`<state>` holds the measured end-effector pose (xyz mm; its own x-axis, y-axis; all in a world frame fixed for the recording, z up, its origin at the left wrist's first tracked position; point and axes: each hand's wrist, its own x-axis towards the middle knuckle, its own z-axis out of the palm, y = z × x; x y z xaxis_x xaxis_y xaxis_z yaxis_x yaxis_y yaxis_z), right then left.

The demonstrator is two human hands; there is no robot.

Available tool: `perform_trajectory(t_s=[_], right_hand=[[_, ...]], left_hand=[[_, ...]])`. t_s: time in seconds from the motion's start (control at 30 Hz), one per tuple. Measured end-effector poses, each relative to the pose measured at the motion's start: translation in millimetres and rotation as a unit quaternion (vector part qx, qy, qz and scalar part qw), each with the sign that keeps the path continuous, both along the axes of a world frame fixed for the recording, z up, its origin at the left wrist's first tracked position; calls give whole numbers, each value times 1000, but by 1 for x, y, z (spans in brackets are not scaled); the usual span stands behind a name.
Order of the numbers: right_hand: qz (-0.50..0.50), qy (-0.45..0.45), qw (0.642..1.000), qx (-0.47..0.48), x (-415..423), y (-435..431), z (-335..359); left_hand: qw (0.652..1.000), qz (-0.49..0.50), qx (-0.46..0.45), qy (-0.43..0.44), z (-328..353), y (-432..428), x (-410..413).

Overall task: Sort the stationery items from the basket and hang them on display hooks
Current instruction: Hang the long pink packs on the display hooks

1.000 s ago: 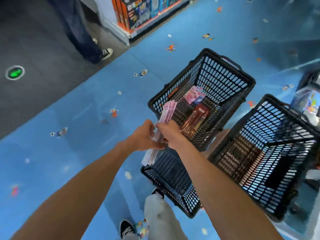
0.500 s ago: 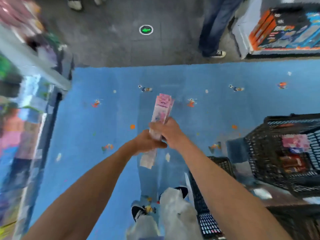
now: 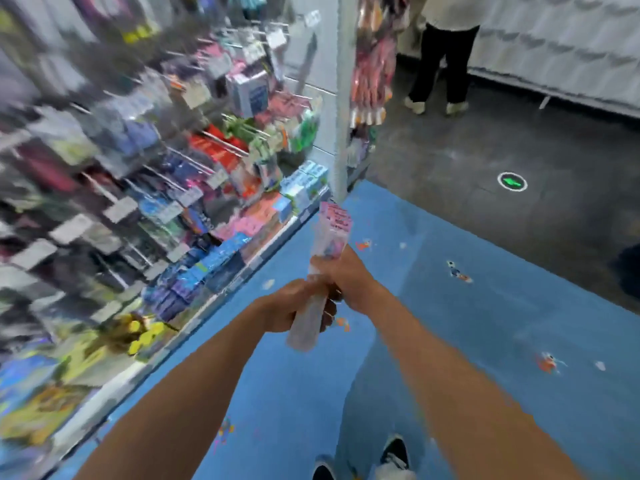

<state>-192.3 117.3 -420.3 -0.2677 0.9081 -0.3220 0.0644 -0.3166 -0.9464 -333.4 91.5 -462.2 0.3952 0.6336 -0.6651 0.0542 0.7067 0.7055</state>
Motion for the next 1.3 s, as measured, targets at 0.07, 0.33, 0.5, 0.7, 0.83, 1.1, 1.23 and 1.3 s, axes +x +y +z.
perform_trajectory(t_s=[0.07, 0.33, 0.5, 0.7, 0.83, 1.1, 1.23, 1.3], right_hand=[[56, 6, 998, 0, -46, 10, 22], [258, -31, 961, 91, -196, 38, 83], [333, -22, 935, 119, -260, 61, 113], [384, -14, 911, 153, -317, 72, 123], [427, -10, 892, 150, -354, 57, 111], [502, -58, 852, 137, -446, 22, 84], [508, -98, 849, 107, -508, 12, 72], [501, -112, 854, 84, -533, 10, 65]], left_hand=[[997, 50, 52, 6, 23, -5, -49], [934, 291, 204, 43, 97, -29, -181], [904, 386, 182, -1, 135, -32, -227], [863, 476, 166, 40, 144, -56, -267], [838, 513, 171, 76, 132, -86, -293], [765, 615, 144, 125, 120, -140, -368], [754, 626, 137, 144, 116, -160, -434], [761, 612, 151, 155, 113, -165, -470]])
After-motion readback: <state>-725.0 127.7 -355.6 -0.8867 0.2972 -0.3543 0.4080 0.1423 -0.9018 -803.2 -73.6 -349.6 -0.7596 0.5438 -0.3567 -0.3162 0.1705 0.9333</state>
